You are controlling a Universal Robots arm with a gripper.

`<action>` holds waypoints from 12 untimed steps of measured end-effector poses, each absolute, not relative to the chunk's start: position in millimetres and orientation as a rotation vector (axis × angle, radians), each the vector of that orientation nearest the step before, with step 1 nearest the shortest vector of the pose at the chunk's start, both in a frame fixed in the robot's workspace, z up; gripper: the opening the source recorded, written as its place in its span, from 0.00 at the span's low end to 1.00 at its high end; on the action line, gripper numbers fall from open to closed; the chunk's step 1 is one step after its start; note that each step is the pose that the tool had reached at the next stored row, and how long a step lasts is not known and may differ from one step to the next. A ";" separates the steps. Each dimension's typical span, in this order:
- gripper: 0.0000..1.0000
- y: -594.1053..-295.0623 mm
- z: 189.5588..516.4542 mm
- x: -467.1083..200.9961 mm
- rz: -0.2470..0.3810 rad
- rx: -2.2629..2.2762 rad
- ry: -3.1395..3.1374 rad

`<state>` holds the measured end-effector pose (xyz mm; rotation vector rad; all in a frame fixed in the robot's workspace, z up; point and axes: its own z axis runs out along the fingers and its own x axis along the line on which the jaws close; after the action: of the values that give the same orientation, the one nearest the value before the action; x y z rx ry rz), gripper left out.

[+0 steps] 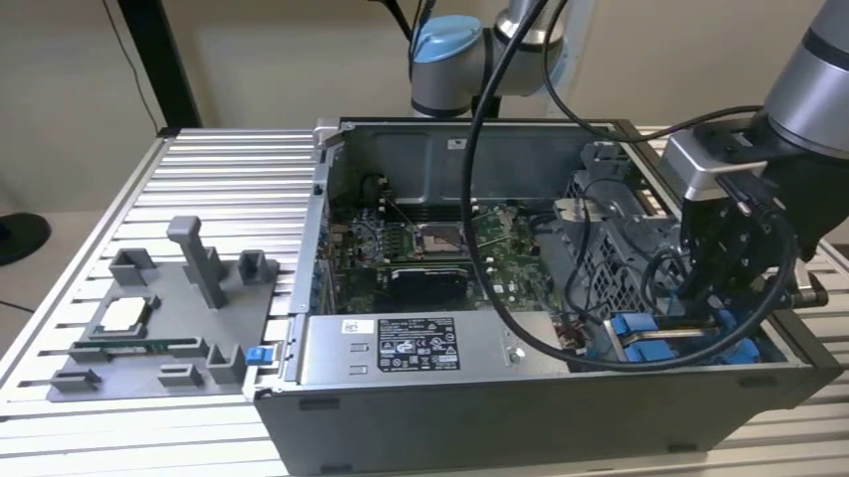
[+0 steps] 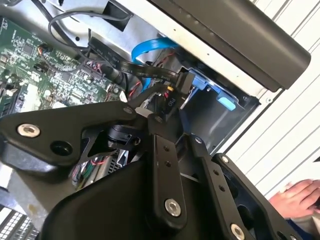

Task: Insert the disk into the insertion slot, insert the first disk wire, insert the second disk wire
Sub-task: 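Insert the first disk wire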

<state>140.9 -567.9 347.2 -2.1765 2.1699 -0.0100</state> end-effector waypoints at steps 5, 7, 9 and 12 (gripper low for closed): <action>1.00 -567.9 352.1 140.9 0.001 -2.182 2.175; 1.00 -567.9 355.5 140.9 0.004 -2.183 2.177; 1.00 -567.9 359.5 140.9 0.005 -2.183 2.177; 1.00 -567.9 365.0 140.9 0.006 -2.184 2.178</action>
<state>140.9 -567.9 365.0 -2.1837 2.1777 0.0062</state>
